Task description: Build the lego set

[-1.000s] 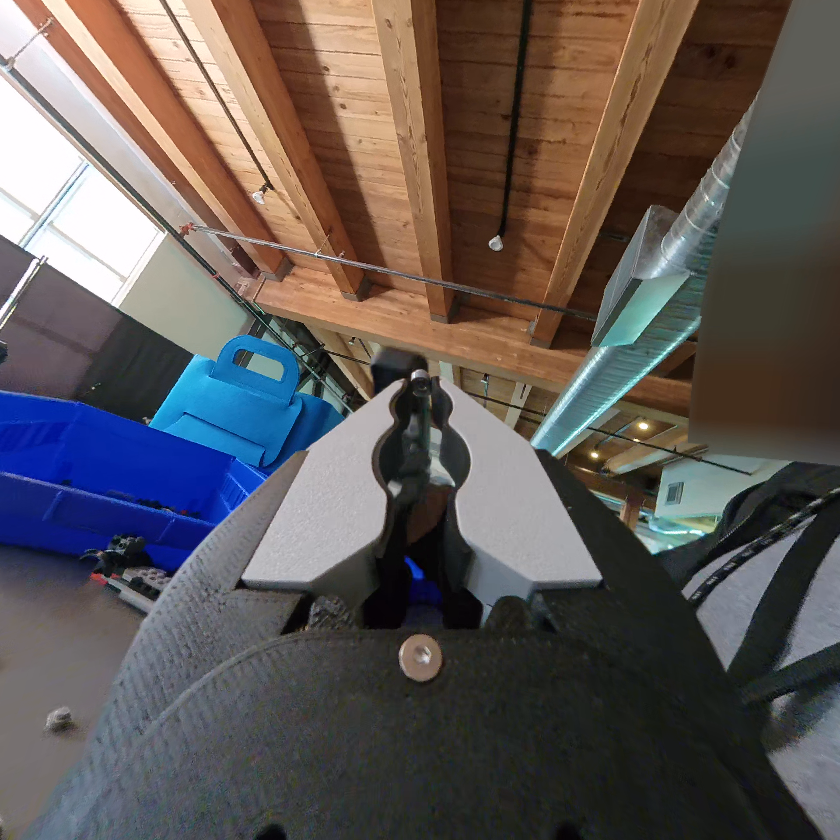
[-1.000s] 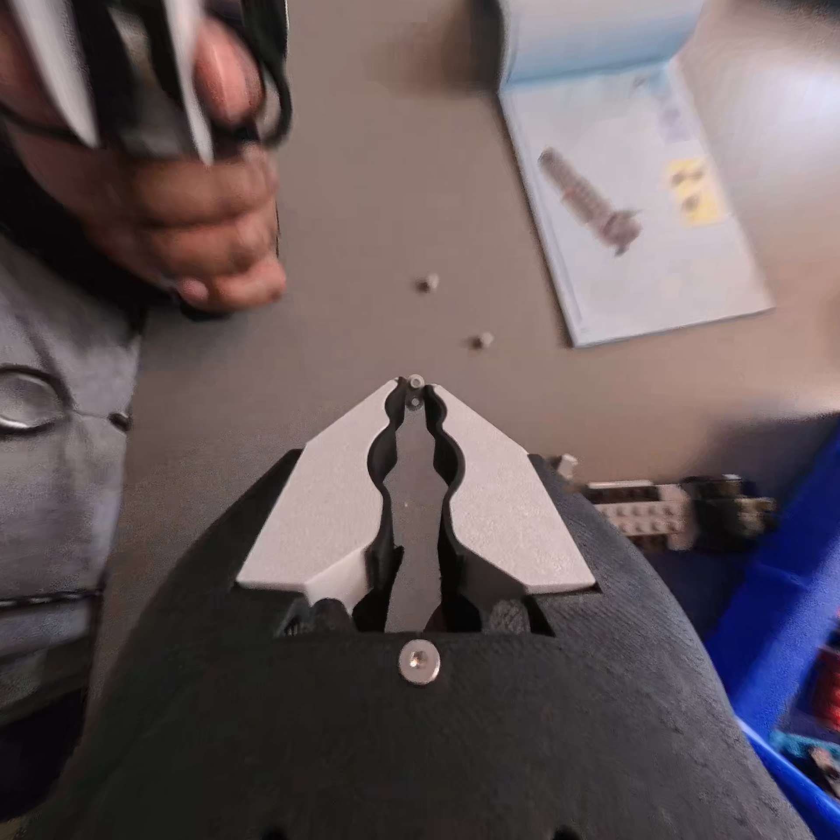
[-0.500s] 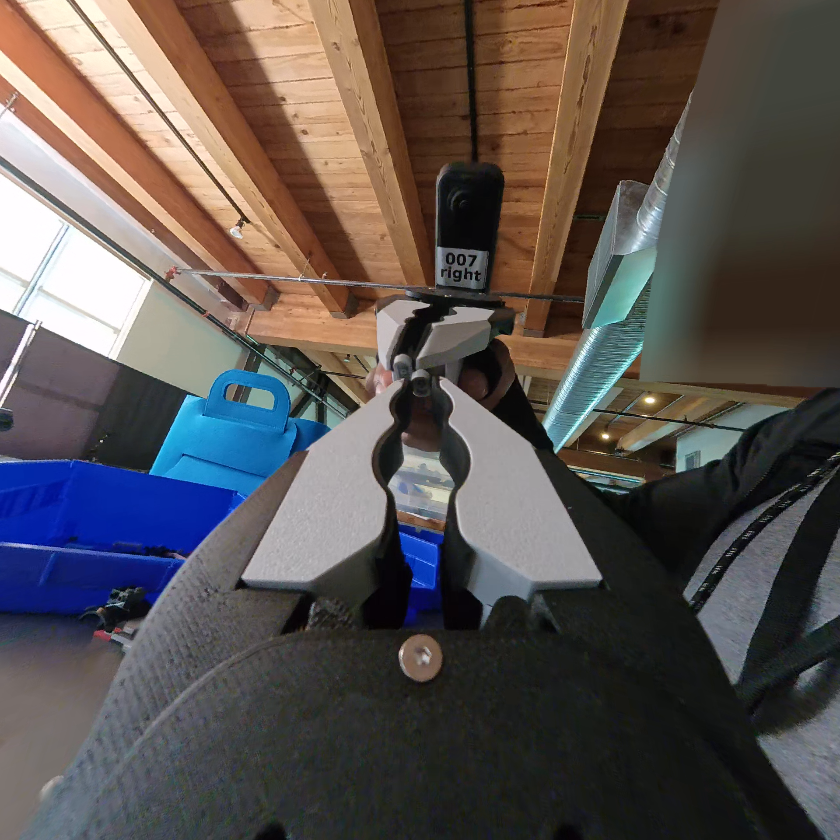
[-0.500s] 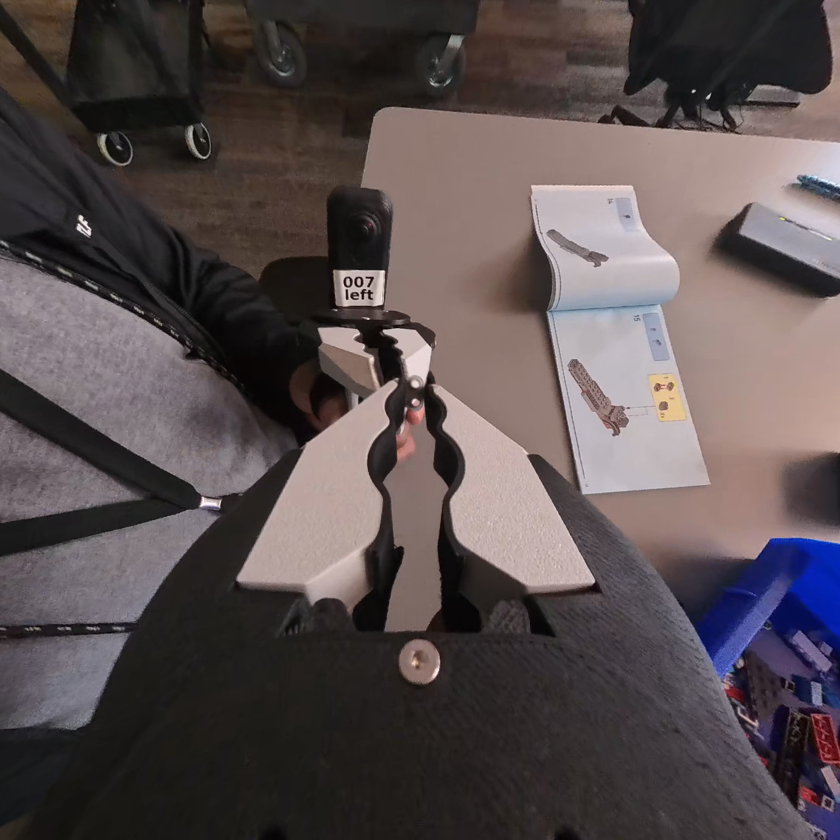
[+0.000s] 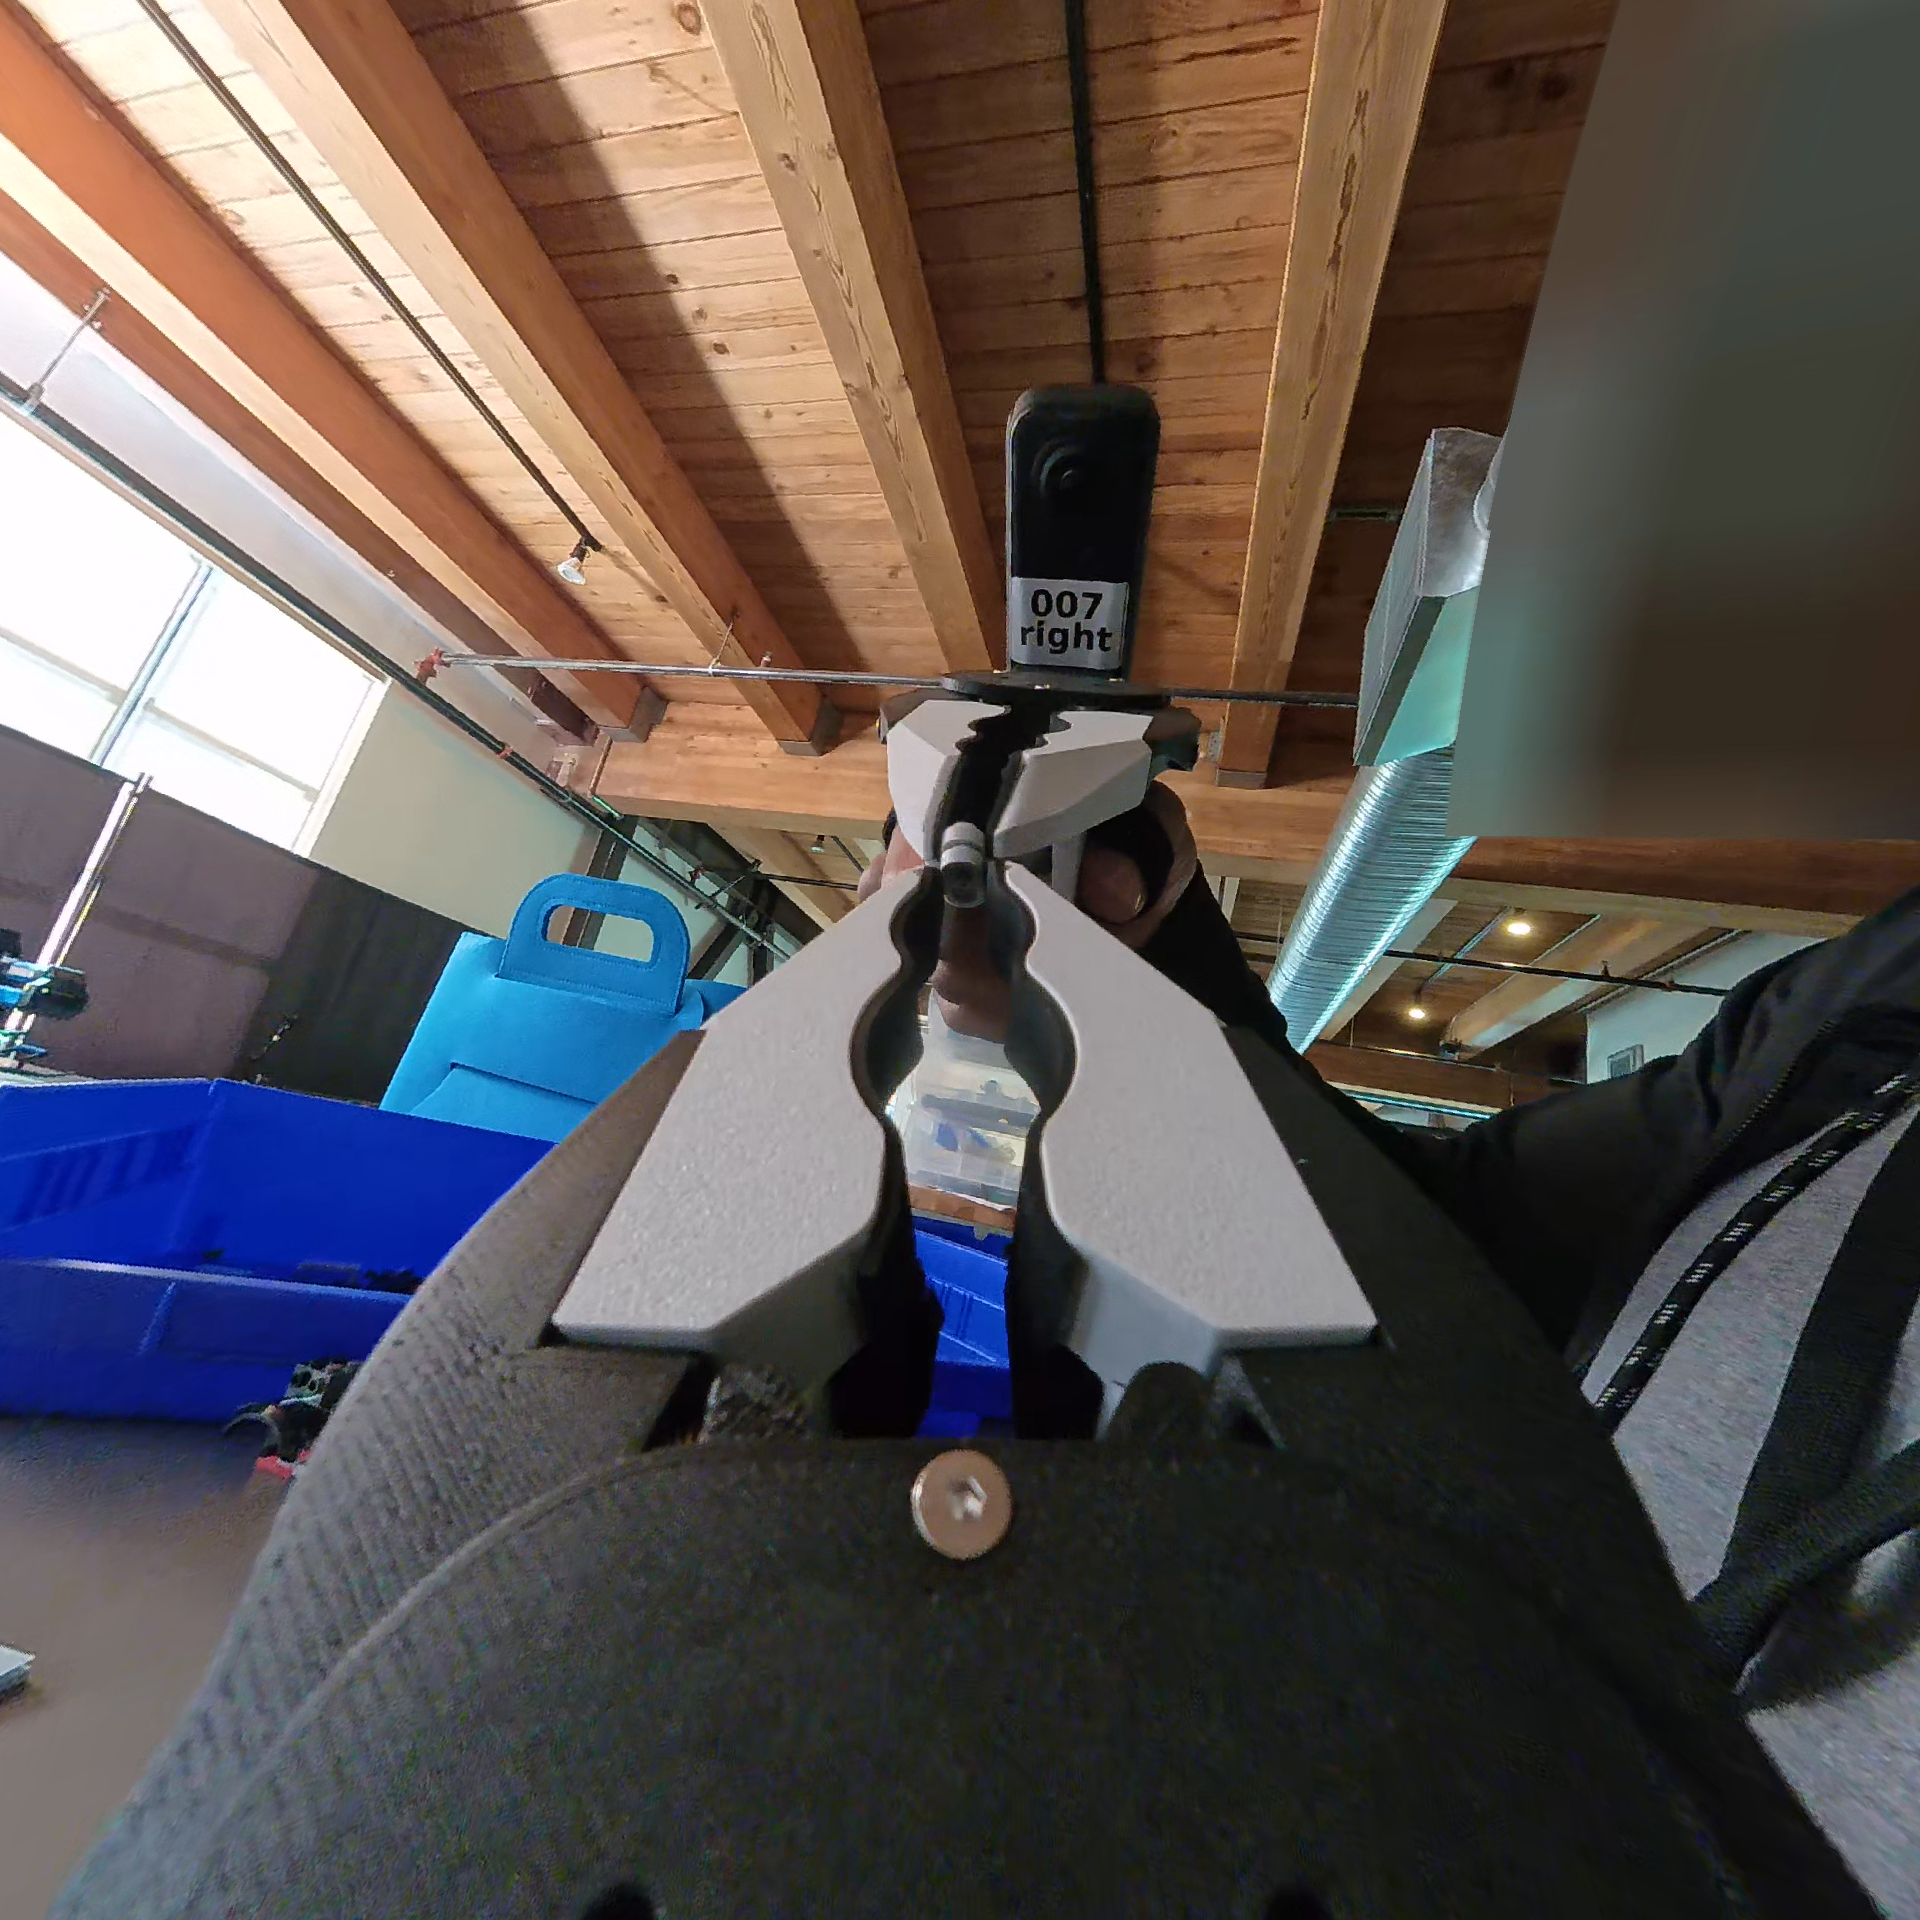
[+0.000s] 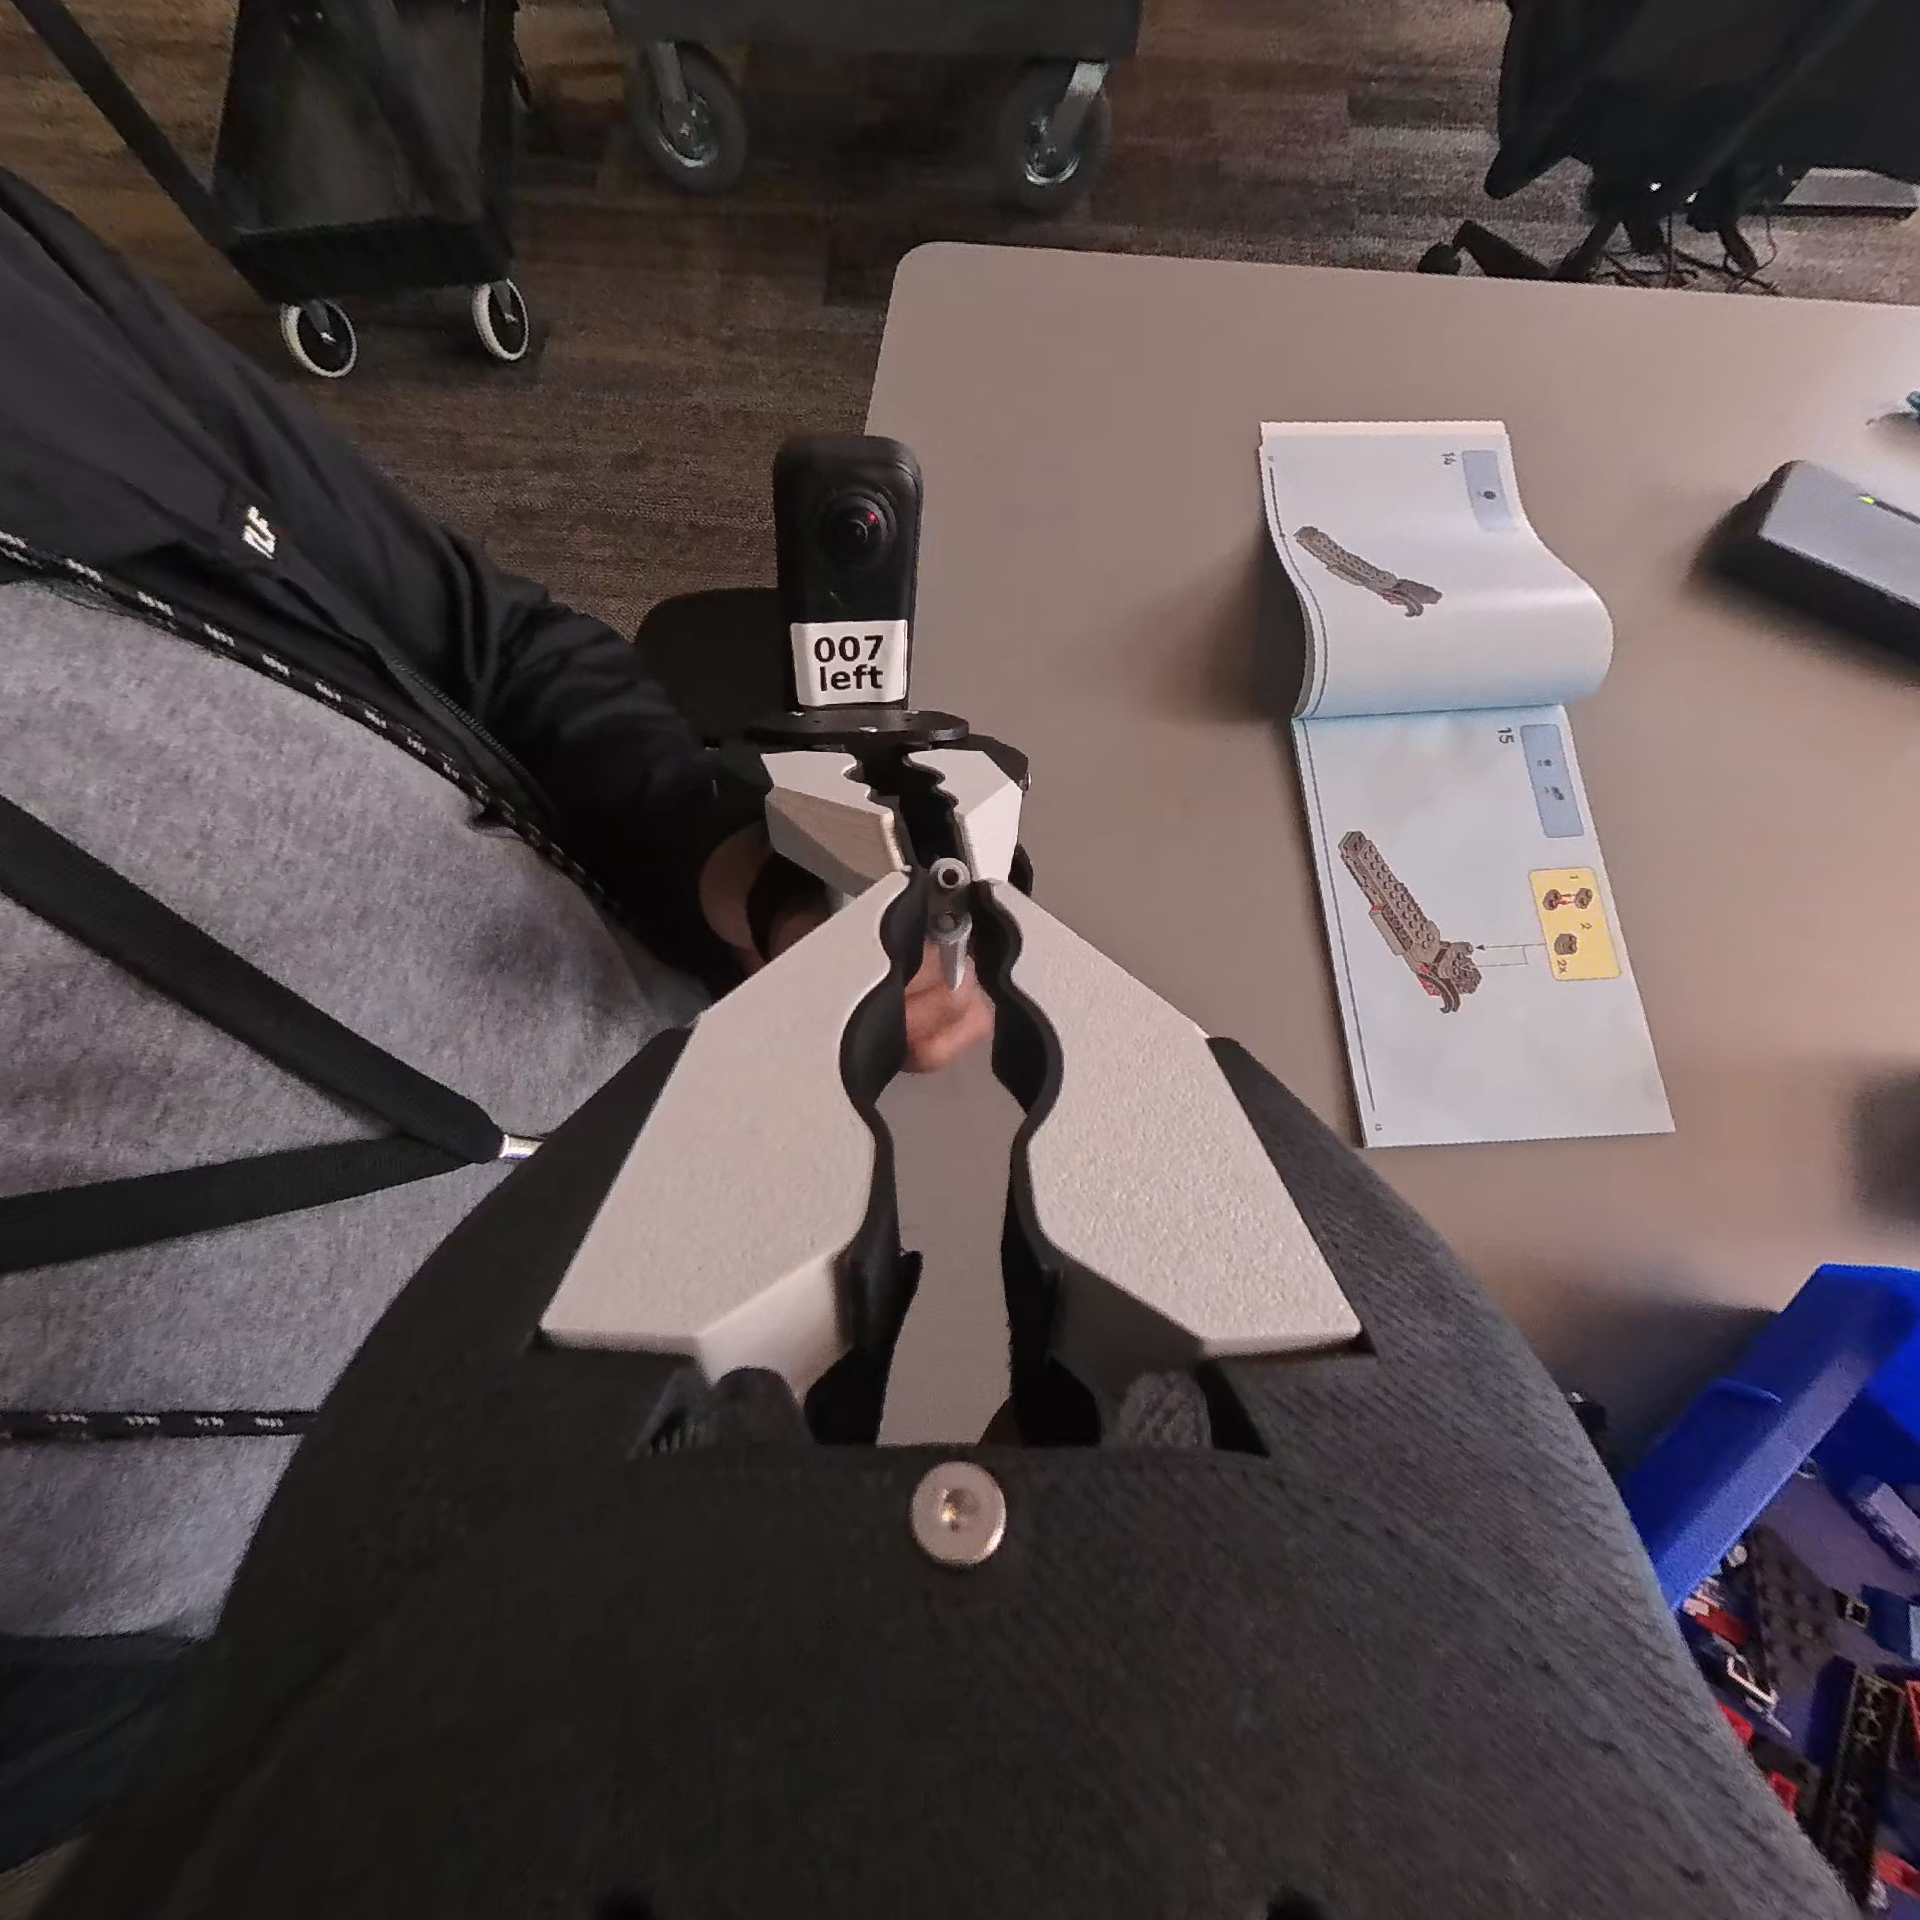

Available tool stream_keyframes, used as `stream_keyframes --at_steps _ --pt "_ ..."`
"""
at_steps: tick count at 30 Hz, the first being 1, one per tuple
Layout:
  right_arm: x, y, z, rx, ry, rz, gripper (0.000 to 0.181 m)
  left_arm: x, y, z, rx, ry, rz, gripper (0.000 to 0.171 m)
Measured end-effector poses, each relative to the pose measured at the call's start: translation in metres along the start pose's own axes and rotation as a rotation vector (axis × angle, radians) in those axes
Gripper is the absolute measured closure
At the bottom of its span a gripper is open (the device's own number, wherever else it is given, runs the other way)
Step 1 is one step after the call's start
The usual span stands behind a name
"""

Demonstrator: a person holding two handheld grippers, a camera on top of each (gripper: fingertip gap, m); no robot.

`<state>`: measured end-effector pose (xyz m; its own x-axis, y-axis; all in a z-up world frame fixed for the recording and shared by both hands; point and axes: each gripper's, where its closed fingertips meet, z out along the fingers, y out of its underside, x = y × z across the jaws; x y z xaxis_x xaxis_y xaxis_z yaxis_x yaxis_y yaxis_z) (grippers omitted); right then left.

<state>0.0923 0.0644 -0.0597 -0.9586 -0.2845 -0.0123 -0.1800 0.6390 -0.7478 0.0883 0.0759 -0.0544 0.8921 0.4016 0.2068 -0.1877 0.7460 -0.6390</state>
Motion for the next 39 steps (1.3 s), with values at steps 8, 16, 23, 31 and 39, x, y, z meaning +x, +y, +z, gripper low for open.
stream_keyframes --at_steps 8,16,23,31,39 --pt "-0.002 -0.001 0.001 -0.002 0.001 -0.006 0.170 0.001 -0.001 0.000 0.004 0.006 -0.001 0.163" --pt "-0.003 -0.002 0.002 0.001 -0.001 -0.007 0.168 0.003 -0.001 0.000 0.006 0.016 -0.002 0.163" --pt "-0.002 -0.002 0.002 0.001 -0.003 -0.005 0.168 0.003 -0.001 0.000 0.010 0.019 -0.007 0.163" --pt "-0.003 -0.003 0.002 0.011 -0.008 -0.008 0.163 0.003 -0.002 -0.001 0.021 0.023 -0.023 0.163" --pt "0.000 -0.007 -0.009 0.117 0.074 -0.198 0.155 0.001 -0.005 -0.002 0.037 0.025 -0.046 0.163"
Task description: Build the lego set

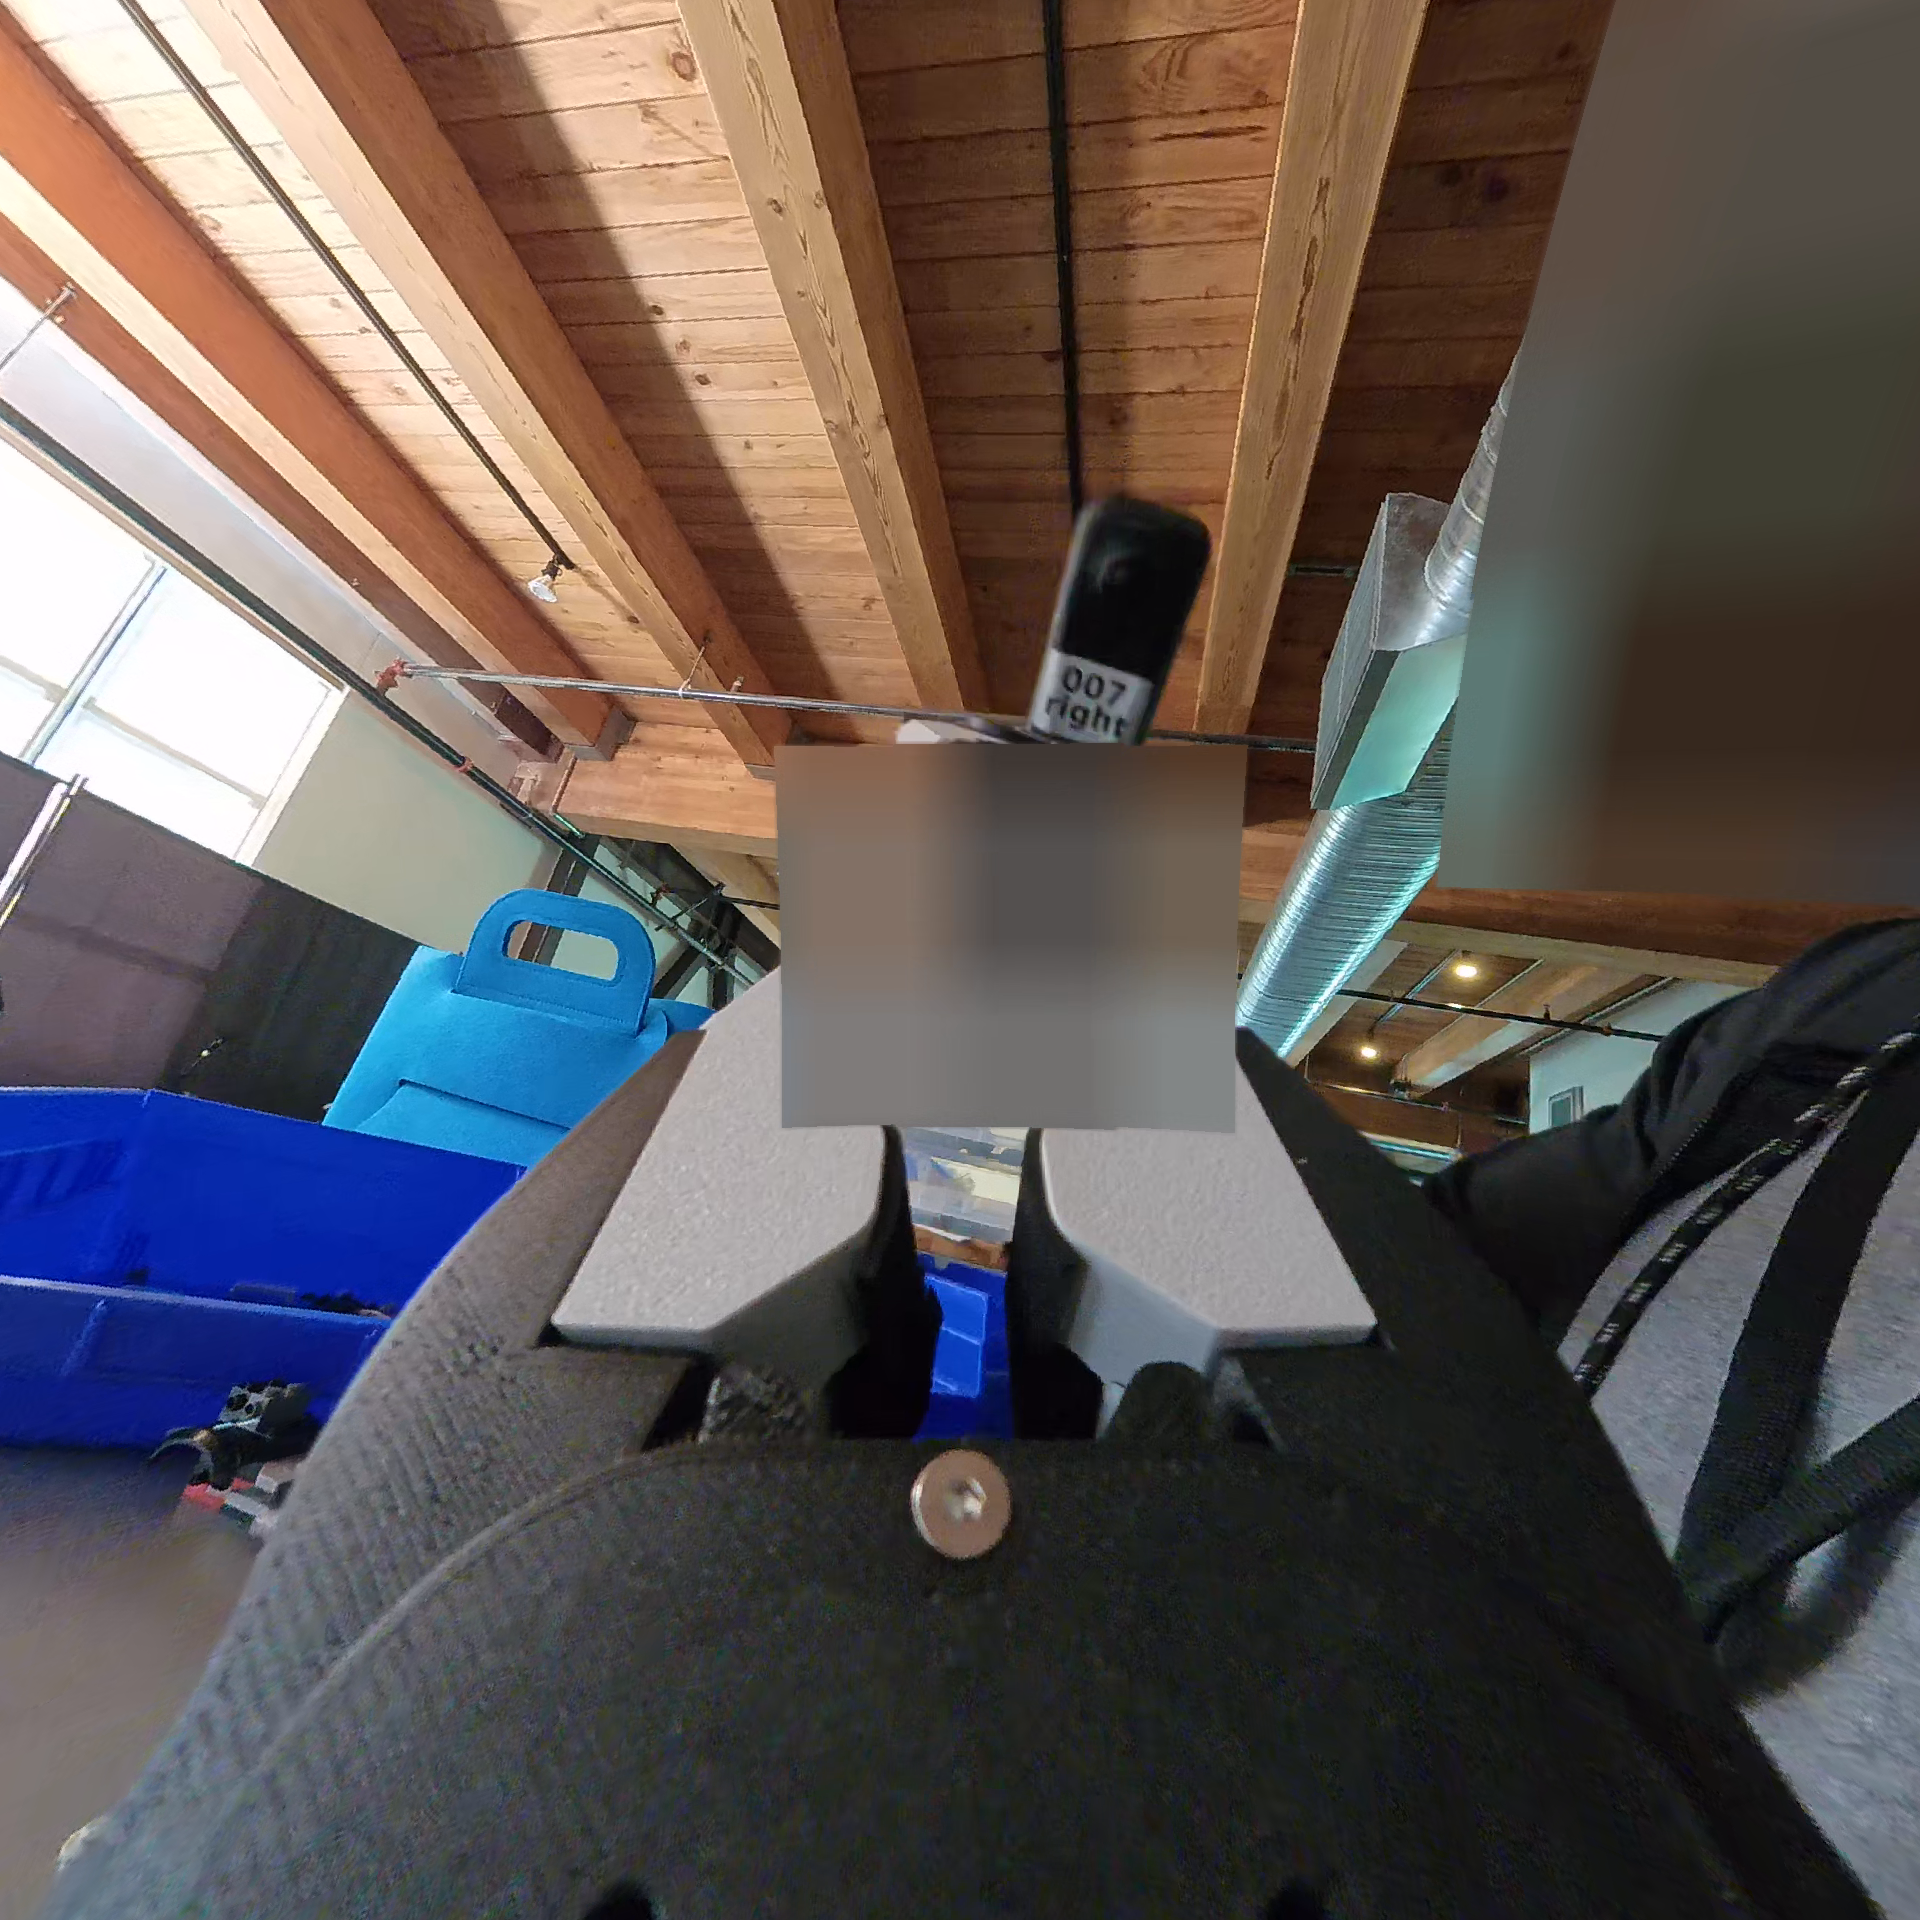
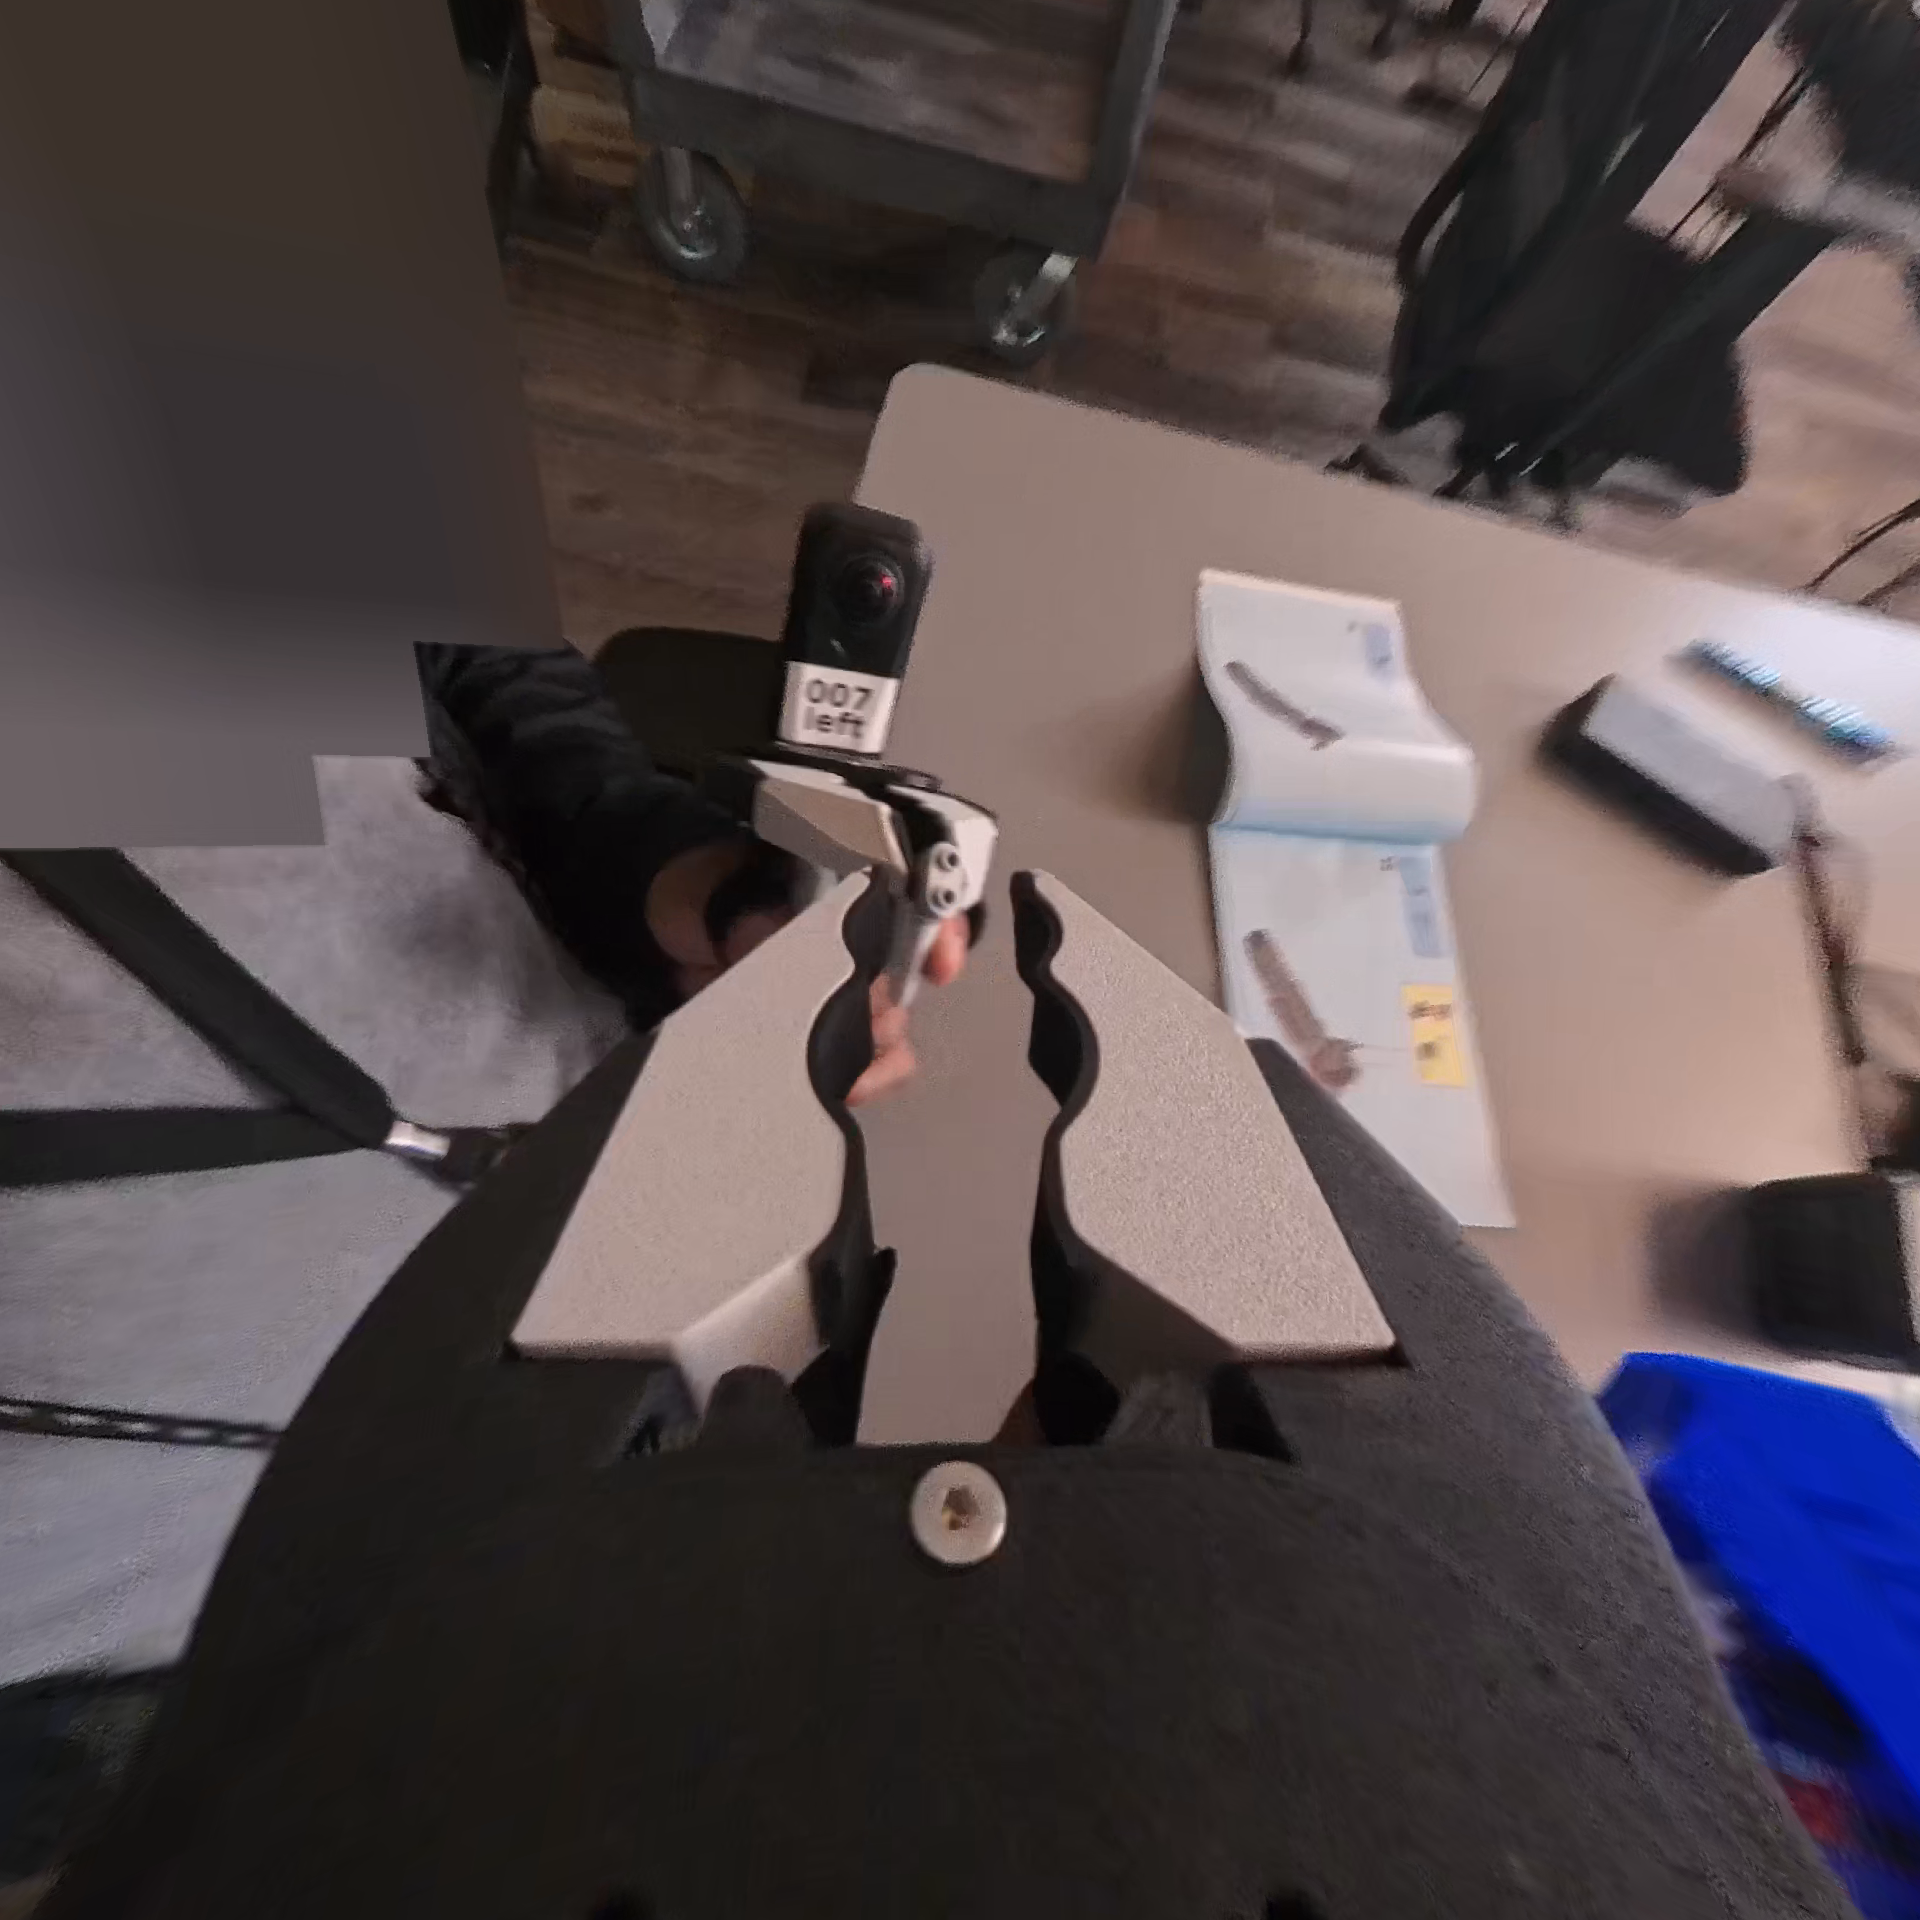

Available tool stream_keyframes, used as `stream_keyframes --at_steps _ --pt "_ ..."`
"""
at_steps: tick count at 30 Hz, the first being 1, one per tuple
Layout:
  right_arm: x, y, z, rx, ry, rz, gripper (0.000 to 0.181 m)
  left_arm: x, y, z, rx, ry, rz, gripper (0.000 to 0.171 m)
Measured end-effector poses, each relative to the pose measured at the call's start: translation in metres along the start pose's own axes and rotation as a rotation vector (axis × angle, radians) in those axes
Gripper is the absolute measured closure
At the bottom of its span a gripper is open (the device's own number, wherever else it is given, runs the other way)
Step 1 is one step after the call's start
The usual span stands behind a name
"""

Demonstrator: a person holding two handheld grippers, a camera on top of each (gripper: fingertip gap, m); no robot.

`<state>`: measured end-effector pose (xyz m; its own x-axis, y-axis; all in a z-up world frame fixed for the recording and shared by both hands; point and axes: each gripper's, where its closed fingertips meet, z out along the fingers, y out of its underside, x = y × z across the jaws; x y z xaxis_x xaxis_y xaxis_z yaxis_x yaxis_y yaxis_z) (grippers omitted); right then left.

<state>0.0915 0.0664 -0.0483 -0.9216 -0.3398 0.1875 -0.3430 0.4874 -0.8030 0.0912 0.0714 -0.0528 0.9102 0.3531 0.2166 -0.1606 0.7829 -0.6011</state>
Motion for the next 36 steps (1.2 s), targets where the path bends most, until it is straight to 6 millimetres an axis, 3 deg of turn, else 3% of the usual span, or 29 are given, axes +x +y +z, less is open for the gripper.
stream_keyframes --at_steps 7,15,36 --pt "-0.003 0.013 -0.003 0.098 0.196 -0.368 0.148 -0.002 0.000 0.000 0.008 0.005 -0.038 0.163" --pt "0.005 0.010 0.009 0.096 0.440 -0.683 0.148 -0.004 -0.001 -0.002 0.016 0.004 -0.073 0.163" --pt "0.007 0.011 0.019 0.075 0.535 -0.816 0.161 -0.007 -0.002 -0.003 0.023 -0.001 -0.104 0.163"
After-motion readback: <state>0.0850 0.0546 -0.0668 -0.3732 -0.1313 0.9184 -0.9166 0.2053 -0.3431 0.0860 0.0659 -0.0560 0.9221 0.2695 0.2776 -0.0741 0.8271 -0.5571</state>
